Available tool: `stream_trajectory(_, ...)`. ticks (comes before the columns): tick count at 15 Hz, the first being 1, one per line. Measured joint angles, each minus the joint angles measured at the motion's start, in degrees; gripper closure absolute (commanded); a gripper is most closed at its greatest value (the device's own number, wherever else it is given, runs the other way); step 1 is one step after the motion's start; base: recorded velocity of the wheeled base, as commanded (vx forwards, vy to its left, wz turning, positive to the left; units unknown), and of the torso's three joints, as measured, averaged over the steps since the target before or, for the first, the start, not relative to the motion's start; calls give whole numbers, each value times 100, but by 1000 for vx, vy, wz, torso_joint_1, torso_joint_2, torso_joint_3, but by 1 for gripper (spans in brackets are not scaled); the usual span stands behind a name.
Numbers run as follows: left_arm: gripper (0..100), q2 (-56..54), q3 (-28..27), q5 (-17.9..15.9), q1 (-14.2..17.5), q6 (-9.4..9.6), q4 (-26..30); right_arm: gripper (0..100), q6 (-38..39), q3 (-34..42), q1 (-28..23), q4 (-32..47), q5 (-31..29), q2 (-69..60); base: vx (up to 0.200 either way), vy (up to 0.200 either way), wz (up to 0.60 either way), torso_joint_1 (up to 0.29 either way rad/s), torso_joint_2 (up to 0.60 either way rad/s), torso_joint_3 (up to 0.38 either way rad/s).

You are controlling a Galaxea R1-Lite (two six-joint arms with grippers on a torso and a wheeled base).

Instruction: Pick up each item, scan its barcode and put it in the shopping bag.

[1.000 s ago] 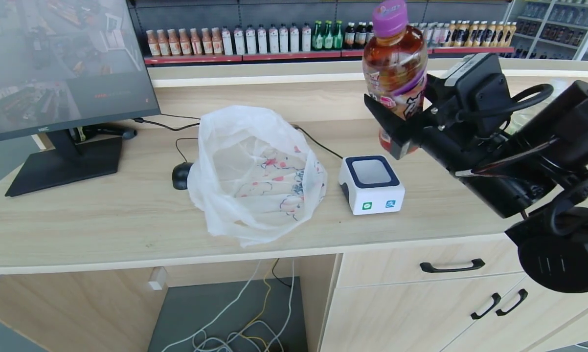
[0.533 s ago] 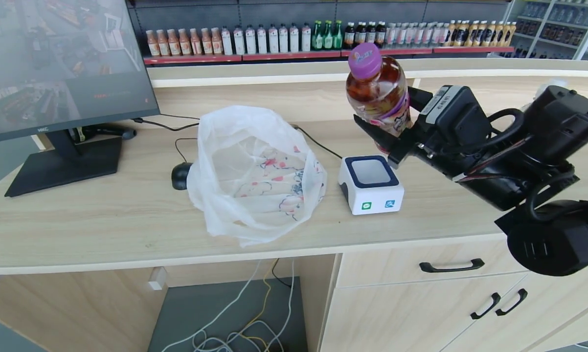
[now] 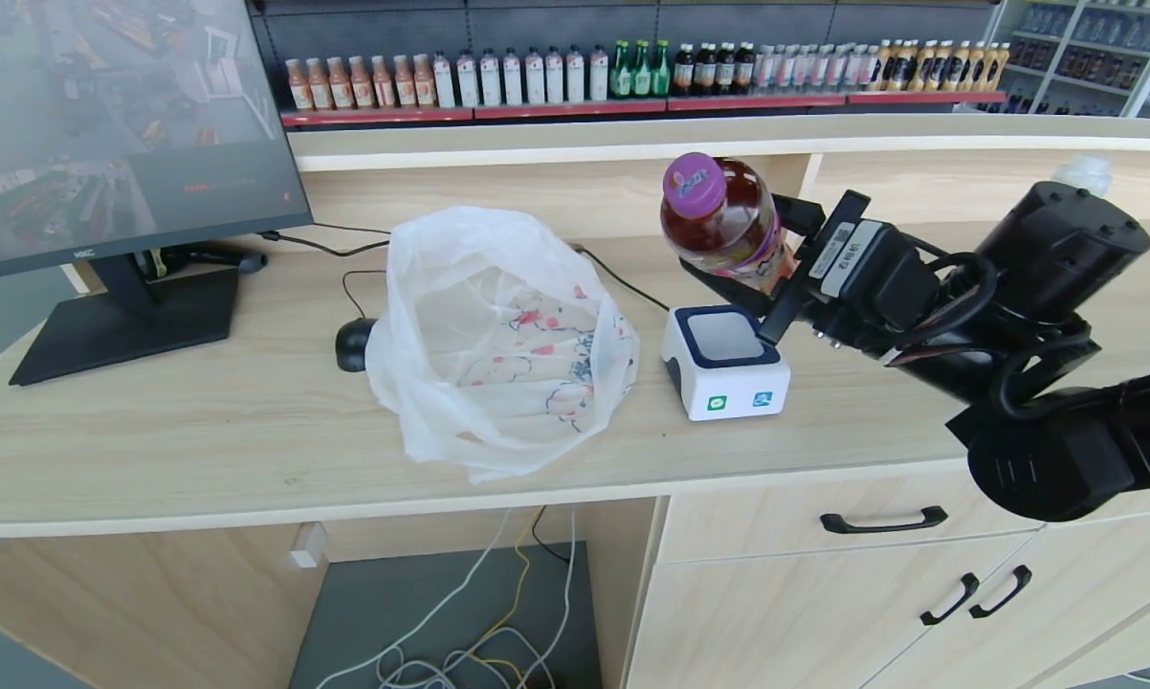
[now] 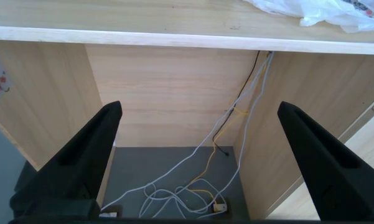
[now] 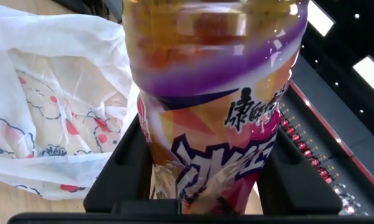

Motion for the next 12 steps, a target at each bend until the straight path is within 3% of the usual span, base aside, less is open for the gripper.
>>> stream_trajectory(4,0,0,0,0,0,0,-2,100,-59,24,-15,35,391,116,0,0,0,0,0,0)
stream_trajectory(12,0,0,0,2,-5,-2,0,100,-666,85,-11,219,400,245,0,0,0,0,0,0)
